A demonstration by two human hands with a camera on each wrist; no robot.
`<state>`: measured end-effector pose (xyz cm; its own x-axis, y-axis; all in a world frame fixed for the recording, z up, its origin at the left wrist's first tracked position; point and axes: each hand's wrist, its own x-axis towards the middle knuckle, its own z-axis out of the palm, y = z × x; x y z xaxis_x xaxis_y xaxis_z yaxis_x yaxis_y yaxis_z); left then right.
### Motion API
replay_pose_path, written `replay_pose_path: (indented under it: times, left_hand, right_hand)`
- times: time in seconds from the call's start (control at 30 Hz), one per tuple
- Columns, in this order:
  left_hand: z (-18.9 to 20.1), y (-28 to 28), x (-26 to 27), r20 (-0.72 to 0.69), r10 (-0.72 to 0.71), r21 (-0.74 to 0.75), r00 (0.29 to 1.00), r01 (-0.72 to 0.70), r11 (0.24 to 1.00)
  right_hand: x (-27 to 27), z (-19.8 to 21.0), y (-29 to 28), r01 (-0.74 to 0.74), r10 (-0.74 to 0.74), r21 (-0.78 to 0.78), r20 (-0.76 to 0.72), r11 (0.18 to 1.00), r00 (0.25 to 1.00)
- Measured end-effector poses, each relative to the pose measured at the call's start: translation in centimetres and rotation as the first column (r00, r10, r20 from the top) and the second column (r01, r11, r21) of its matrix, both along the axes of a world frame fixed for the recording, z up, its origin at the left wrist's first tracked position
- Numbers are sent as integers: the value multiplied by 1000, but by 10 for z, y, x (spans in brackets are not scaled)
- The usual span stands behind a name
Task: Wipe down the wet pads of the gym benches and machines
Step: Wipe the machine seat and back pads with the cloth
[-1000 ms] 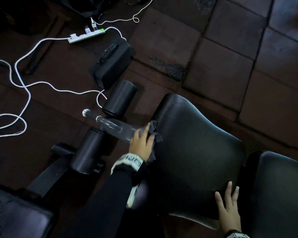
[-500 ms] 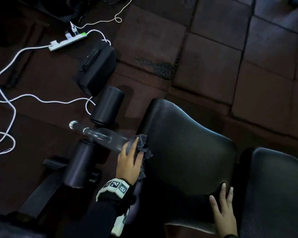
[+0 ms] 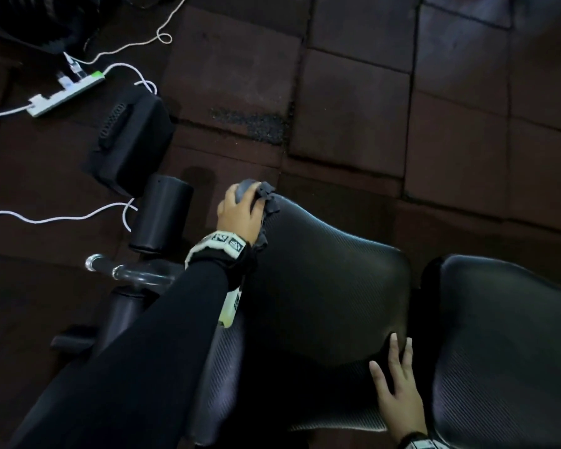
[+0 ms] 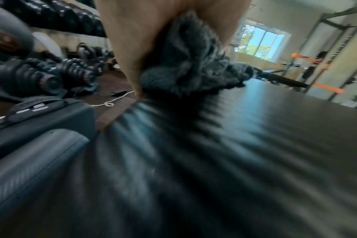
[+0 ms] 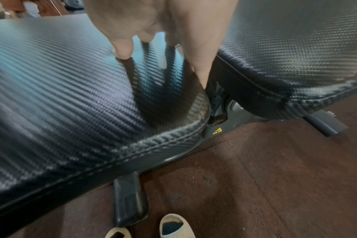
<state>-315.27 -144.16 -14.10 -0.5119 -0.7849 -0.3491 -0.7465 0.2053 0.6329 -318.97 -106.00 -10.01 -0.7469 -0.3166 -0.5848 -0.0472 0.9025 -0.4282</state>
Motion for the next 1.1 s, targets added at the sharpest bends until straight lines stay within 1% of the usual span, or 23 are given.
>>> replay_pose_path:
  times: [0.03, 0.1, 0.13, 0.2, 0.23, 0.27, 0.3, 0.33, 0.37, 0.4, 0.47, 0.53, 0.6, 0.67, 0.73, 0.8, 0.93, 0.97, 1.03, 1.1]
  left_hand:
    - [3, 7, 3, -2, -38, -54, 999, 38, 998]
    - [9, 25, 6, 29, -162, -139, 986, 164, 977]
    - [11, 33, 6, 51, -229, -159, 972, 234, 959]
    - [15, 45, 7, 48, -312, -145, 949, 316, 938]
    - [17, 48, 8, 8, -315, -106, 949, 314, 943]
    - [19, 49, 12, -48, -286, -52, 957, 284, 957]
    - [21, 49, 18, -100, -225, 1, 969, 226, 974]
    - [21, 50, 27, -126, -144, 48, 982, 151, 987]
    - [21, 51, 37, -131, -60, 93, 990, 73, 993]
    - [21, 53, 48, -123, 13, 149, 992, 6, 989]
    - [17, 58, 69, -116, 98, 267, 988, -64, 962]
    - [12, 65, 87, -130, 101, 306, 986, -57, 950]
    - [10, 70, 100, -136, 22, 260, 990, 14, 966]
    - [9, 72, 110, -132, -40, 245, 990, 71, 967]
    - [11, 70, 115, -137, -61, 260, 989, 95, 961]
    - [12, 67, 117, -138, -66, 266, 988, 101, 959]
    - [15, 65, 117, -162, -53, 258, 985, 95, 961]
    - [15, 66, 117, -168, -53, 255, 984, 95, 962]
    - [15, 67, 116, -167, -53, 245, 985, 93, 965]
    - [14, 69, 114, -158, -44, 257, 987, 84, 963]
  right_hand:
    - [-1, 1, 0, 3, -3, -7, -4, 1000, 1000]
    - [-4, 3, 1, 2, -2, -9, -38, 1000, 999]
    - [-4, 3, 1, -5, 4, -10, -78, 1000, 997]
    - [-6, 2, 0, -69, 60, -30, -234, 997, 970]
    - [-8, -1, -5, -122, 106, -28, -326, 992, 939]
    - [-12, -2, -16, -168, 148, -15, -396, 986, 906]
    - [-16, -2, -33, -210, 184, -12, -443, 978, 878]
    - [-19, 1, -57, -256, 212, -24, -486, 966, 848]
    - [-22, 5, -84, -310, 232, -68, -516, 948, 825]
    - [-24, 10, -113, -360, 248, -127, -518, 924, 819]
    - [-24, 11, -170, -455, 314, -208, -482, 866, 818]
    - [-21, 15, -221, -544, 419, -218, -435, 810, 797]
    - [-17, 18, -261, -625, 552, -156, -339, 765, 761]
    - [-15, 14, -285, -698, 674, -11, -248, 716, 696]
    - [-17, 7, -298, -726, 727, 107, -230, 679, 646]
    - [-25, -1, -305, -719, 723, 121, -245, 684, 646]
    - [-48, -8, -318, -653, 638, 75, -320, 754, 701]
    - [-52, -8, -324, -635, 623, 68, -296, 770, 724]
    - [-58, -8, -339, -623, 624, 77, -199, 779, 756]
    - [-60, -9, -354, -646, 652, 92, -137, 758, 746]
